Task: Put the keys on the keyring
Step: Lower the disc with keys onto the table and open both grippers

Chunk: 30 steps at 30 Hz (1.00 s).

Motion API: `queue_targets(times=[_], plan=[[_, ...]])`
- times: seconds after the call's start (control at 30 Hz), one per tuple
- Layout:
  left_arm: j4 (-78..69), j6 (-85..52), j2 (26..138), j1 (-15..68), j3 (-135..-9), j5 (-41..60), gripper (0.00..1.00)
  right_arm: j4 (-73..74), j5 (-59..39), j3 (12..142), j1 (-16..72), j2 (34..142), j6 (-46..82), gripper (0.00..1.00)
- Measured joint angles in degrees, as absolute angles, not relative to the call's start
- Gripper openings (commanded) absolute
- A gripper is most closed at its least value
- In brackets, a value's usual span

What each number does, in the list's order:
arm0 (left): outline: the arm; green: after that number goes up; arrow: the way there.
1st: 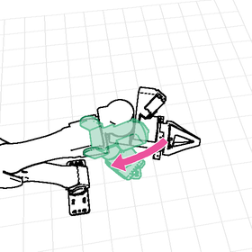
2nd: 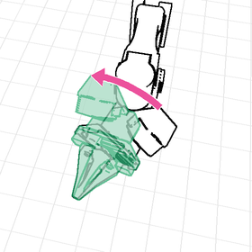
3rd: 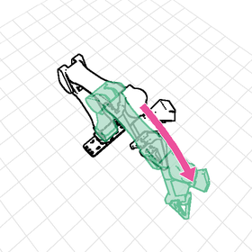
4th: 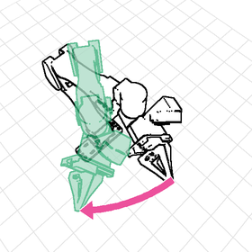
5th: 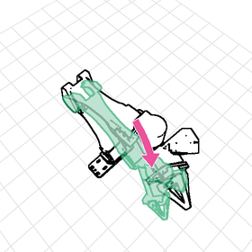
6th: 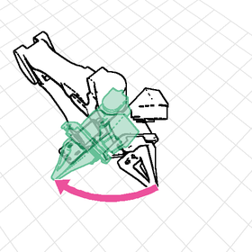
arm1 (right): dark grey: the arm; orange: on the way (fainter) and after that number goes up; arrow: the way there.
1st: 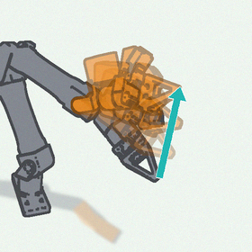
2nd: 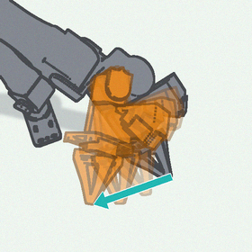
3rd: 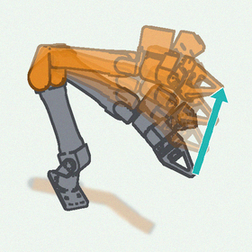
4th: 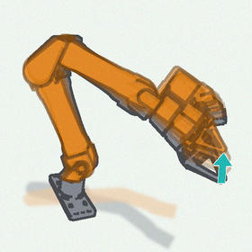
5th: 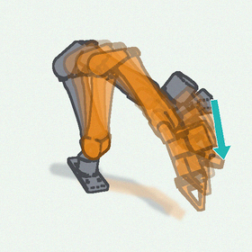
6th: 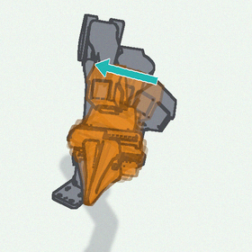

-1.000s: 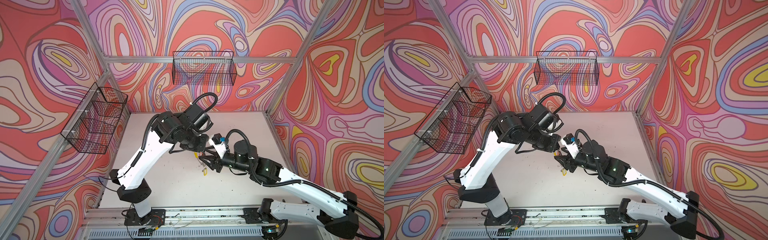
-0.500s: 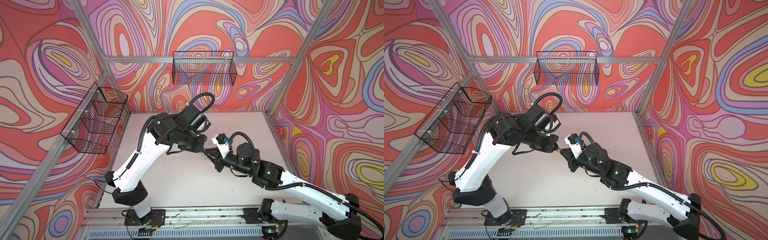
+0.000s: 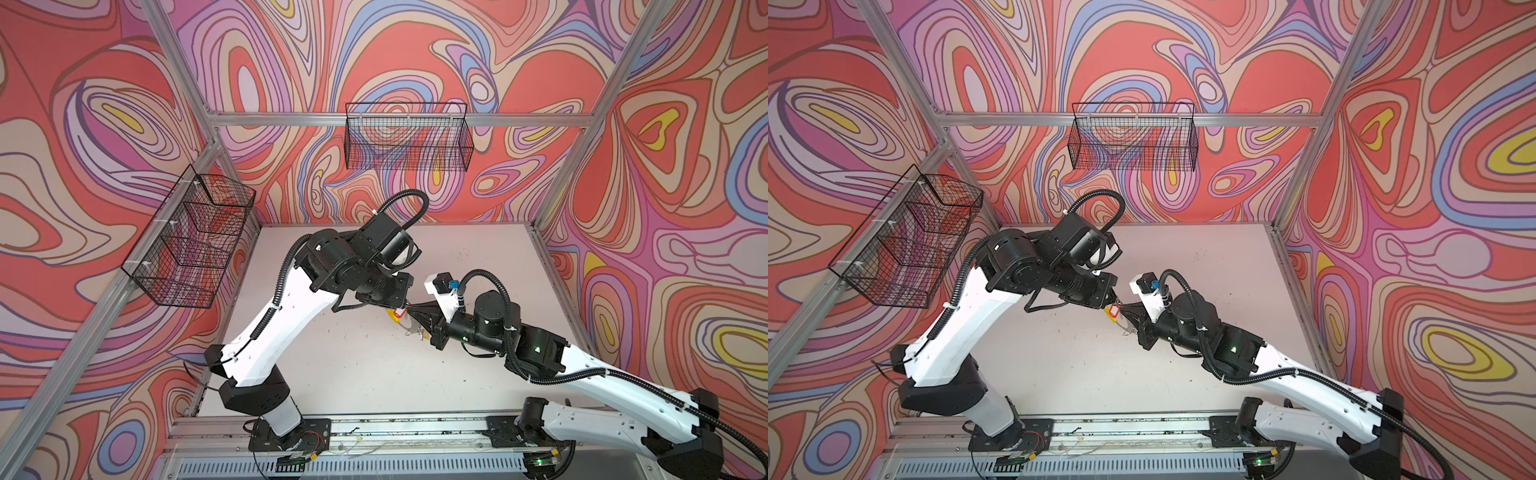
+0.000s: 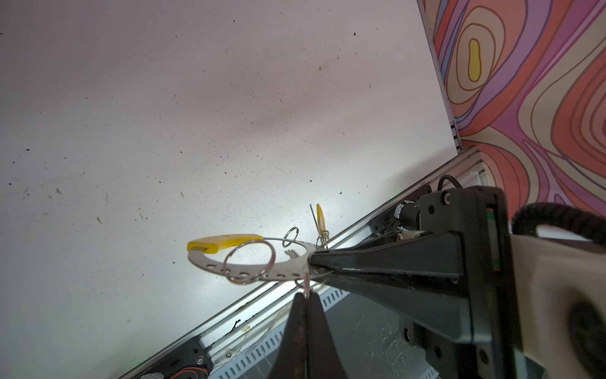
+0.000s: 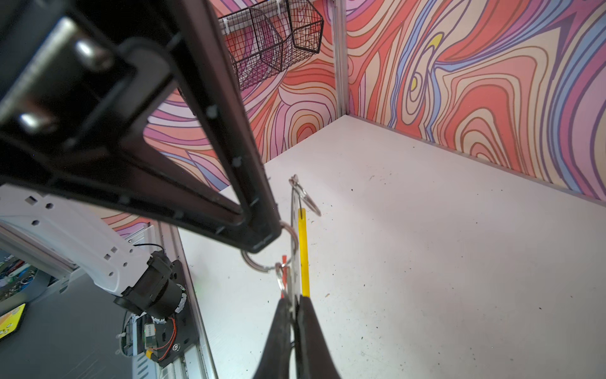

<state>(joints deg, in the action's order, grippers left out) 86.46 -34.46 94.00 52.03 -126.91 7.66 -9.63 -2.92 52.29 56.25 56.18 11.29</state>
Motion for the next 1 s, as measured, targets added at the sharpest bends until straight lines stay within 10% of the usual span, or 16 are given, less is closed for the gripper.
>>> queue_targets(times=[0.33, 1.0], plan=[[77.41, -33.39, 83.44, 47.40, -110.21, 10.20, 0.60, -4.97, -4.12, 51.51, 54.70, 57.78, 17.26, 0.00], [55.44, -30.92, 69.87, 29.89, -79.50, 15.31, 0.61, -11.33, -43.86, 66.96, 36.82, 89.19, 17.15, 0.00]])
